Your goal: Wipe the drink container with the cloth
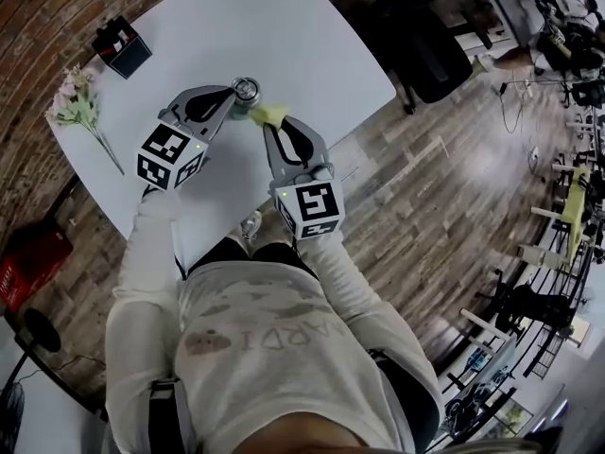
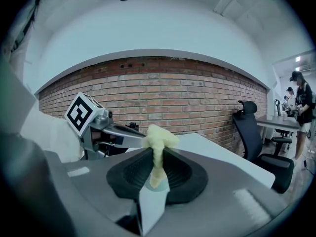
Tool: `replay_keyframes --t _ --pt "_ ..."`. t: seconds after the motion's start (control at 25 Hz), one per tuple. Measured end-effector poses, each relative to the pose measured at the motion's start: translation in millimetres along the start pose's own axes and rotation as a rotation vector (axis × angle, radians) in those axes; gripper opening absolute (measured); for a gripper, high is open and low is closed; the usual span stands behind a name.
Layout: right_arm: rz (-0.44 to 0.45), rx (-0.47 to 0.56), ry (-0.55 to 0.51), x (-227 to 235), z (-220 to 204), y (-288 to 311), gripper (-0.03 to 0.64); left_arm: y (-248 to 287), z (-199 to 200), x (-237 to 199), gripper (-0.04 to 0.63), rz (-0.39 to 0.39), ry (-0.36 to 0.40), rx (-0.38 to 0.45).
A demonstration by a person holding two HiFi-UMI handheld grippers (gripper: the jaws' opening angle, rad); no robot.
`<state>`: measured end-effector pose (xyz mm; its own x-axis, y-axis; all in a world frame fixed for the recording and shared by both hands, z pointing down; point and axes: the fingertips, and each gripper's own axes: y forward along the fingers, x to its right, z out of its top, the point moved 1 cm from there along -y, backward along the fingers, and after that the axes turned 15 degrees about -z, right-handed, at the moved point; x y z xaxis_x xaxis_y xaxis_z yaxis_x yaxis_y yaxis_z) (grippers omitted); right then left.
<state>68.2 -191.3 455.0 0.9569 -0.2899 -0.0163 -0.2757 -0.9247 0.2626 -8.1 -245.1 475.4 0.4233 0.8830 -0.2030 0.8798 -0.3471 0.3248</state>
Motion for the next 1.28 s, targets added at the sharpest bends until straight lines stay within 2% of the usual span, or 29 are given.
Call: replay_keyframes --t 0.2,0.72,1.04,1.28 --pt "-0.002 -0.022 -0.01 2 -8 2 0.072 8 -3 -1 0.002 -0.014 0.01 -0.038" --pt "0.083 -0.129 -0.05 -32 -52 29 0.072 10 -4 -2 0.002 -0.037 -0.013 -0.022" --pt "0.116 -0.159 -0.073 -53 -58 50 0.072 9 -4 -3 0.002 -0.043 -0.015 -0.016" --pt "0.113 -0.161 -0.076 -47 -58 48 0.072 9 -4 -2 0.002 -0.05 -0.02 -0.011"
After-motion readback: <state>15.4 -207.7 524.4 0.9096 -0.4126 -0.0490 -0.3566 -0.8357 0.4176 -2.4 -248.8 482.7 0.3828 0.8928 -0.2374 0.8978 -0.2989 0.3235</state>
